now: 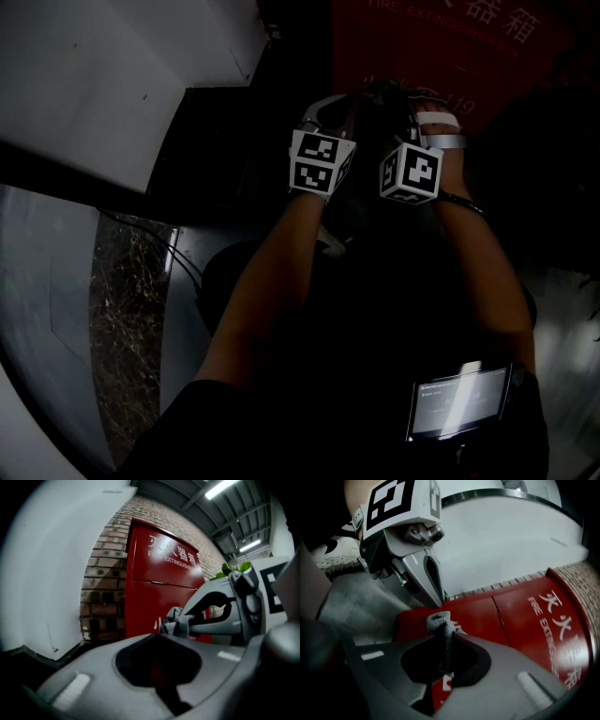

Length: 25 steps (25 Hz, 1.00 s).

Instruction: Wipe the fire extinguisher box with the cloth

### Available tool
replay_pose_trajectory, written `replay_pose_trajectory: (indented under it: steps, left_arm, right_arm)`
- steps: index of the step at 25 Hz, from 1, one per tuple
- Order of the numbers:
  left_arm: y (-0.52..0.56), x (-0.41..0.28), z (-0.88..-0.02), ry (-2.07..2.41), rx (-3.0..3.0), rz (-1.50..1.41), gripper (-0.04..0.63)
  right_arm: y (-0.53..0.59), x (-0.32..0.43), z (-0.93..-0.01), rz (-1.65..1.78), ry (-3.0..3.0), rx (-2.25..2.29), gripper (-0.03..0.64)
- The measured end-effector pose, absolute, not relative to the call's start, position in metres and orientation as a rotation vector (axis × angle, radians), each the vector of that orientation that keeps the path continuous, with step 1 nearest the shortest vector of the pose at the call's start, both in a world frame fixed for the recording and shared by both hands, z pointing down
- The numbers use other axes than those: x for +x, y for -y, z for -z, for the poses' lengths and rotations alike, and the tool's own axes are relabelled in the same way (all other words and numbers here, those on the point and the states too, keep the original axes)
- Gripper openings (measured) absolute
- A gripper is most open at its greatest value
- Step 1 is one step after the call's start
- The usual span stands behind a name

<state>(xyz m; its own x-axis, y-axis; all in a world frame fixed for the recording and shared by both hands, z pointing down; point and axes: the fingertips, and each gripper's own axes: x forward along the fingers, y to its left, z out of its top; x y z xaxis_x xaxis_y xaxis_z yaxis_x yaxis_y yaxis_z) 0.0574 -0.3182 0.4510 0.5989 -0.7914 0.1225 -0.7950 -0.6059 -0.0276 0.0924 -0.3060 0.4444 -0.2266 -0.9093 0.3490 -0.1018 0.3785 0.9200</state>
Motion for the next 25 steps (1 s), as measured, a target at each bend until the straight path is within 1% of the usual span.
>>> replay_pose_trajectory:
  steps: [5,11,15,25]
  left_arm:
    - [0.329,0.016,-0.46,1.508,2.683,-0.183,0.003]
    - [0.335,0.012,-0.468,1.524,2.661,-0.201,0.003]
    - [0.337,0.018,-0.473,1.508,2.657,-0.208,0.003]
    - [0.327,0.069,-0.474,1.351,2.749,-0.201,0.003]
  right_arm:
    - [0.321,0.047,-0.459,1.07,1.661,0.853,0.029]
    - [0.326,0.024,-0.469,1.124,1.69,0.825,0.029]
    - [0.331,0.032,-0.472,1.1,1.702,0.839,0.029]
    - [0.332,0.079,-0.491,0.978,1.651,0.854,0.029]
